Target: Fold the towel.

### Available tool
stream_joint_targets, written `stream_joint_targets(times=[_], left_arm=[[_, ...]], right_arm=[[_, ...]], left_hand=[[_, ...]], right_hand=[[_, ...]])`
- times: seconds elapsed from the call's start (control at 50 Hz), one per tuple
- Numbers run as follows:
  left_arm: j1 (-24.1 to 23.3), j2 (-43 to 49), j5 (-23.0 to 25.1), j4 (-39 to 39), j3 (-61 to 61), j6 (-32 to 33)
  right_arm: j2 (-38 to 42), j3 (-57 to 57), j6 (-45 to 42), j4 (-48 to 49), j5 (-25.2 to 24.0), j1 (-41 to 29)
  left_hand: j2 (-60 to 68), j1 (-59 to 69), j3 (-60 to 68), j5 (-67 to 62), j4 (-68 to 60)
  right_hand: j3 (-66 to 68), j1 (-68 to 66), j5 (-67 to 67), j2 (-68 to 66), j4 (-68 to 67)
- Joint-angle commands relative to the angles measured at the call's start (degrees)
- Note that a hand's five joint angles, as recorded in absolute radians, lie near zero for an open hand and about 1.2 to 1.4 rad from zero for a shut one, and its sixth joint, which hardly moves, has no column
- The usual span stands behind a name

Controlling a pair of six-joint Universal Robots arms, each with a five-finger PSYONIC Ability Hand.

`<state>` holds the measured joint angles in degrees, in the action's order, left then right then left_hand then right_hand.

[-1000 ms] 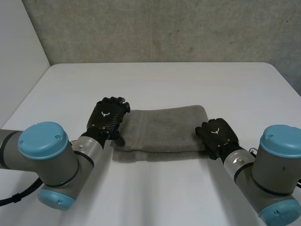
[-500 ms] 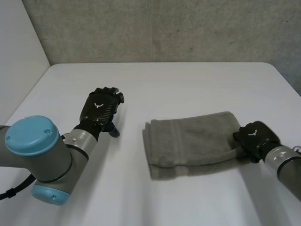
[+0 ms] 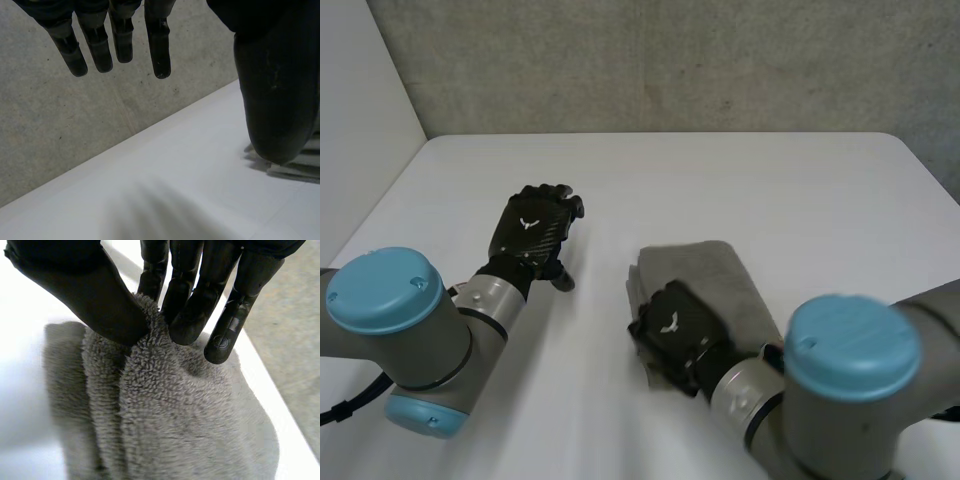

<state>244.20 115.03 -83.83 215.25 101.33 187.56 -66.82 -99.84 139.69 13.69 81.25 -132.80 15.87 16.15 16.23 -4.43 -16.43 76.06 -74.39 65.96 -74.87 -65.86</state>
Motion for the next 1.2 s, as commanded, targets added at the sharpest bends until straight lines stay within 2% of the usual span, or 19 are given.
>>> stream_joint_targets(times=[0.02, 0.1, 0.14, 0.16, 0.22, 0.28, 0.32, 0.4, 0.5, 0.56, 0.6, 0.62, 0.66, 0.68, 0.72, 0.82, 0.98, 1.08, 1.2], left_arm=[[-0.4, -0.1, 0.2, -0.1, -0.1, 0.0], [-1.2, -0.2, 0.4, -0.3, -0.6, 0.0], [-2.0, -0.2, 0.4, -0.3, -1.0, -0.1], [-2.1, -0.2, 0.4, -0.3, -1.0, -0.1], [-3.9, -0.2, 0.4, -0.4, -2.0, -0.6], [-5.4, -0.2, 0.3, -1.0, -3.9, -2.5], [-6.8, -0.3, 0.3, -1.2, -5.8, -6.1], [-7.9, 0.2, 0.4, -2.8, -8.3, -10.7], [-10.1, 2.8, 0.5, -7.7, -14.1, -16.0], [-12.6, 6.0, 0.4, -11.4, -18.0, -18.4], [-14.4, 8.9, 0.3, -14.9, -20.8, -19.9], [-14.4, 8.9, 0.3, -14.9, -20.8, -19.9], [-15.0, 10.4, 0.2, -16.1, -21.6, -20.0], [-15.4, 11.4, 0.2, -16.6, -22.0, -20.0], [-15.9, 12.5, 0.1, -16.7, -22.0, -20.0], [-16.5, 15.5, -0.3, -16.8, -21.6, -20.0], [-16.3, 16.6, -1.7, -17.2, -19.9, -19.7], [-15.5, 14.4, -3.9, -17.3, -17.0, -19.1], [-13.8, 11.7, -4.3, -16.8, -12.7, -19.1]], right_arm=[[2.0, 0.5, 1.4, 2.7, 5.0, -0.5], [-0.6, 0.0, 7.8, 4.6, 8.5, -0.3], [-0.6, 0.0, 7.9, 4.6, 8.5, -0.3], [-2.3, 0.2, 10.6, 4.6, 8.5, 0.2], [-6.6, 0.3, 15.4, 4.1, 9.0, 4.8], [-8.7, 0.6, 17.1, 3.8, 8.7, 8.0], [-9.6, 1.1, 17.8, 3.4, 8.5, 12.4], [-9.6, 2.3, 18.1, 2.7, 7.9, 15.3], [-7.3, 4.0, 19.6, 0.4, 5.3, 19.0], [-4.3, 5.8, 23.3, -2.0, 3.0, 20.9], [-2.3, 7.4, 27.3, -5.0, -0.2, 22.2], [-2.3, 7.4, 27.3, -5.0, -0.2, 22.2], [0.2, 8.9, 30.7, -8.0, -4.9, 23.8], [0.2, 9.0, 30.7, -8.0, -5.0, 23.8], [2.7, 10.0, 32.7, -10.2, -10.0, 24.6], [5.3, 10.3, 32.7, -11.0, -13.7, 25.2], [7.6, 9.7, 32.8, -10.9, -14.2, 25.3], [7.7, 9.5, 33.1, -10.7, -14.3, 24.5], [9.0, 9.7, 32.8, -10.2, -14.1, 24.2]], left_hand=[[-3.1, -3.4, -3.5, 1.7, 3.7], [-3.0, -3.2, -3.3, 1.5, 3.5], [-3.0, -3.2, -3.3, 1.5, 3.5], [-3.0, -3.2, -3.3, 1.5, 3.5], [-2.8, -3.1, -3.2, 1.4, 3.4], [-2.6, -2.9, -3.0, 1.2, 3.2], [-2.1, -2.4, -2.5, 0.7, 2.7], [-1.6, -1.9, -2.0, 0.2, 2.2], [-1.3, -1.6, -1.6, -0.2, 1.8], [-1.3, -1.6, -1.6, -0.2, 1.8], [-1.5, -1.7, -1.8, 0.0, 2.0], [-1.5, -1.7, -1.8, 0.0, 2.0], [-1.5, -1.7, -1.8, 0.0, 2.0], [-1.5, -1.7, -1.8, 0.0, 2.0], [-1.5, -1.7, -1.8, 0.0, 2.0], [-1.5, -1.7, -1.8, 0.0, 2.0], [-1.5, -1.7, -1.8, 0.0, 2.0], [-1.5, -1.7, -1.8, 0.0, 2.0], [-1.6, -1.9, -2.0, 0.2, 2.2]], right_hand=[[-66.1, 64.4, -66.0, 64.9, 55.9], [-66.1, 64.4, -66.0, 64.9, 55.9], [-66.1, 64.4, -66.0, 64.9, 55.9], [-66.1, 64.4, -66.0, 64.9, 55.9], [-66.1, 64.4, -66.0, 64.9, 55.9], [-66.1, 64.4, -66.0, 64.9, 55.9], [-66.1, 64.4, -66.0, 64.9, 55.9], [-66.1, 64.4, -66.0, 64.9, 55.9], [-66.1, 64.4, -66.0, 64.9, 55.9], [-66.1, 64.4, -66.0, 64.9, 55.9], [-66.1, 64.4, -66.0, 64.9, 55.9], [-66.1, 64.4, -66.0, 64.9, 55.9], [-66.1, 64.4, -66.0, 64.9, 55.9], [-66.1, 64.4, -66.0, 64.9, 55.9], [-66.1, 64.4, -66.0, 64.9, 55.9], [-66.1, 64.4, -66.0, 64.9, 55.9], [-66.1, 64.4, -66.0, 64.9, 55.9], [-66.1, 64.4, -66.0, 64.9, 55.9], [-66.1, 64.4, -66.0, 64.9, 55.9]])
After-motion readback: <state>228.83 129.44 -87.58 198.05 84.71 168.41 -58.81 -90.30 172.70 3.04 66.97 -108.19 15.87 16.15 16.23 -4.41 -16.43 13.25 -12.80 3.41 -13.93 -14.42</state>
